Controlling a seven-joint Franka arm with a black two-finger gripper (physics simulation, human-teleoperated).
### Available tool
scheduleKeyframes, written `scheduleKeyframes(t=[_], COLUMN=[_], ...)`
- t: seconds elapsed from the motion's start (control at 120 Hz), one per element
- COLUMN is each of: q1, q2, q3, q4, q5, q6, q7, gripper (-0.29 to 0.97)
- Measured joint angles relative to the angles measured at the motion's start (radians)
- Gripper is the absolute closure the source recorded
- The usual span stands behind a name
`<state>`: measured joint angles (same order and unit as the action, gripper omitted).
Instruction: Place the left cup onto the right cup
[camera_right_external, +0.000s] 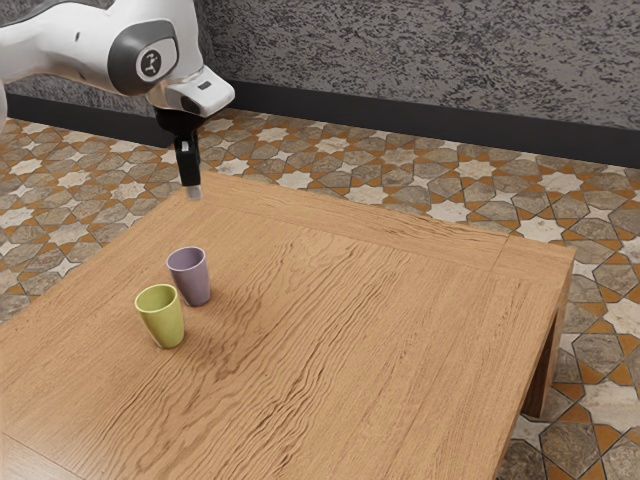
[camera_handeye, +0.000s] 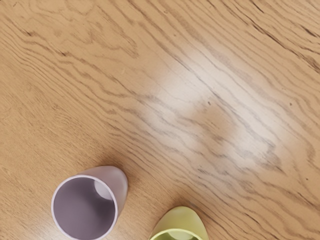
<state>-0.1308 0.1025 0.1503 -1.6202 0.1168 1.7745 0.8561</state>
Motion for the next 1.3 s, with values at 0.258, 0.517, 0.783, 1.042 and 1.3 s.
scheduleKeyframes(t=[0.258,0.517,0.783,1.042,1.3], q1=[0.004,0.014,0.028,0.067,0.104], q2=[0.017,0.035,0.031,0.049,0.068], q3=[0.005,0.012,0.012,0.013,0.013], q4=[-0.003,-0.025,-0.09,-0.13,-0.151], q5=[0.001,0.01,0.007,0.009,0.016], q6=[0.011,0.032,0.042,0.081,0.092], q7=[0.002,0.039,0.061,0.077,0.09], gripper=[0.0,0.0,0.0,0.0,0.0])
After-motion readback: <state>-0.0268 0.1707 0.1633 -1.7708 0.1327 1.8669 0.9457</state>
